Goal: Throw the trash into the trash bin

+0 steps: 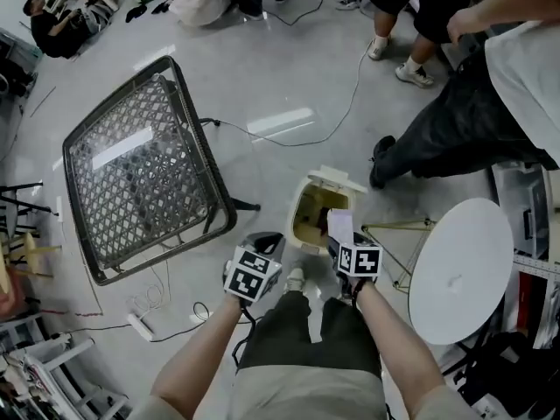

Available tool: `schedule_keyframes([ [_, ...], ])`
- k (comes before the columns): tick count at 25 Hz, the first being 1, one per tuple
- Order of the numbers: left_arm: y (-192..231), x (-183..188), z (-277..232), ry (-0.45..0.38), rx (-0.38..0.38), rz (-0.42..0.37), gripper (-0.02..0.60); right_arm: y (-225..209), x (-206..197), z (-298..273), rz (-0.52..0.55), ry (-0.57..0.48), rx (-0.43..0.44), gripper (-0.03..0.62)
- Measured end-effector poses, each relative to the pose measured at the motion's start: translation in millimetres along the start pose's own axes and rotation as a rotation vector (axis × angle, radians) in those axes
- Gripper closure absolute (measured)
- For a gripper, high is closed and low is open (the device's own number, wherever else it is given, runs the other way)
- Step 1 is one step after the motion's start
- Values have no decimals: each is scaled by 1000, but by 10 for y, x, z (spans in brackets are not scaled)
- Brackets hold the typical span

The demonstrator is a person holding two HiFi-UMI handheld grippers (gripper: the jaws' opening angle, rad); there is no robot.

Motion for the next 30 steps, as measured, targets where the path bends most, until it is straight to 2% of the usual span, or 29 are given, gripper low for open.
schedule_keyframes([
  [7,150,-414,-399,50,-10,21,579,-143,-354,-641,47,127,15,260],
  [10,186,-542,-506,79,-9,64,579,-243,-432,-833,36,134,12,260],
  [13,214,-605,-536,72,7,110,579,-318,-484,-973,34,125,16,258],
  [16,176,-677,-565,73,10,103,579,-380,-551,-1044,25,124,15,241],
  [20,94,-683,-588,71,10,112,579,-422,-557,-991,-19,122,18,232],
  [23,41,-585,-551,48,16,120,578,-407,-461,-838,-13,96,18,239],
  [30,-55,-173,-359,-23,44,90,580,-411,-90,-174,37,-24,22,352],
])
Point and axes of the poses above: the fingertips, and each gripper's own axes: z backward along the fingers, y to its left, x out of its top, the point moved 9 cm from there along z, backward along the fingers, and after that the axes turned 9 degrees about -y, right-handed, at the moved point
